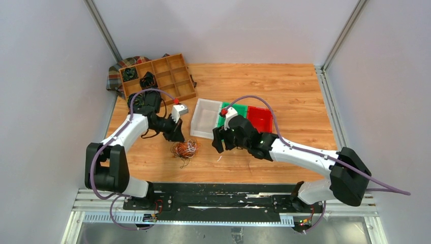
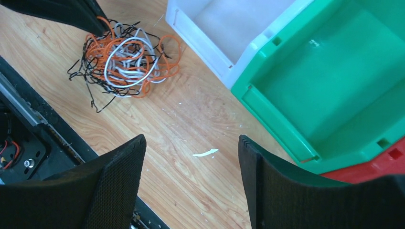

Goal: Untangle the cables
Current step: Untie the cable.

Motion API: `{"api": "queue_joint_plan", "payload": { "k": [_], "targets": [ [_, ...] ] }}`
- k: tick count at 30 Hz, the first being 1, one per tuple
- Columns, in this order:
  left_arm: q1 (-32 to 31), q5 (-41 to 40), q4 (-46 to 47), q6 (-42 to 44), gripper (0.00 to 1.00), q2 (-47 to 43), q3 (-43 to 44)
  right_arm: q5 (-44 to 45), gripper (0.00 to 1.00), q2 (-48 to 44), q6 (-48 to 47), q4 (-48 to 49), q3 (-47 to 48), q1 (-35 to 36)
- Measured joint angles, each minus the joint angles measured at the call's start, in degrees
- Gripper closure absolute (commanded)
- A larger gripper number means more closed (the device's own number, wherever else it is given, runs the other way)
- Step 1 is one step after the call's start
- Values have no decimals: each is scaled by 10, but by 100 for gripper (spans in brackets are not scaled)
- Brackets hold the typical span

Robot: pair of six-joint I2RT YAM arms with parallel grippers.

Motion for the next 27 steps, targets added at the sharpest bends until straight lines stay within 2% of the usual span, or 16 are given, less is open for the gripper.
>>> {"api": "queue_joint_plan", "payload": {
  "k": [5,15,27],
  "targets": [
    [-2,-13,-2,-40,99,-35,3,5,23,20,10,19,12,20],
    [-21,-33,-42,-126,99,-207,7,16,19,73,25,98,72,63],
    [-41,-9,-99,-158,99,-237,64,15,19,102,36,162,99,82]
  ]
}}
